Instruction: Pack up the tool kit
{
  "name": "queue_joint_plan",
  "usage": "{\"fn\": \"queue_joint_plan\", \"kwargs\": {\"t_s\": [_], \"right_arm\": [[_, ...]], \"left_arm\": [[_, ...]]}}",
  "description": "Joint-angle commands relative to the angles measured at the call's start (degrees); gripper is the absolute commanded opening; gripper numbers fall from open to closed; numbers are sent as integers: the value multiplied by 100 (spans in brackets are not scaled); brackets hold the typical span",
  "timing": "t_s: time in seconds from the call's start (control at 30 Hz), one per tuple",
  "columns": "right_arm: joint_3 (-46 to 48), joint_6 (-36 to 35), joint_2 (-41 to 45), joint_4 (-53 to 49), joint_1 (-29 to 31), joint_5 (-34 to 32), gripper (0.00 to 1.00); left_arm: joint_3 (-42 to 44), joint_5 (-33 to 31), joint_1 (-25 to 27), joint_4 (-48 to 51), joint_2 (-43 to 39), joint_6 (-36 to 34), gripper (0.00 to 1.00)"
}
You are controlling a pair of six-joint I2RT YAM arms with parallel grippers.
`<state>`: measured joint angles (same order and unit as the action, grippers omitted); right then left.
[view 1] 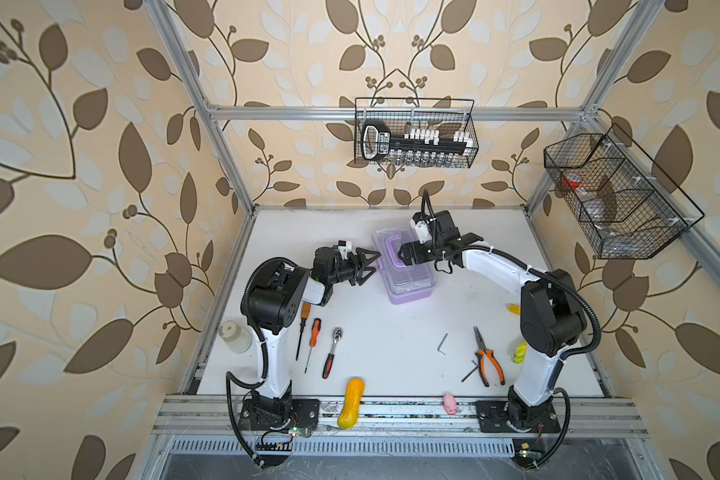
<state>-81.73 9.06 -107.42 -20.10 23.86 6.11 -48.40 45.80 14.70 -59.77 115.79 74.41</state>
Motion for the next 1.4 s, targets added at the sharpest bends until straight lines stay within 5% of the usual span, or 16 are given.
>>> {"fn": "queue_joint_plan", "kwargs": {"t_s": [0.0, 0.3, 0.63, 1.03, 1.37], "right_arm": [[-220, -151, -191, -239, -38, -153, 94], [-197, 22, -247, -224, -361, 286, 88], [8, 610, -514, 252, -856, 1791, 84], [17, 720, -578, 346, -957, 2005, 83], [26, 821, -637, 436, -994, 2192, 83]], "left_arm": [[-11, -32, 51, -220, -78, -85, 78], [-3, -36, 51, -212, -102, -94, 77], [-122, -93, 162, 137, -87, -292, 75], [-514, -316, 392, -54, 97, -111, 78], [-720, -449, 474, -402, 391, 142, 64]]}}
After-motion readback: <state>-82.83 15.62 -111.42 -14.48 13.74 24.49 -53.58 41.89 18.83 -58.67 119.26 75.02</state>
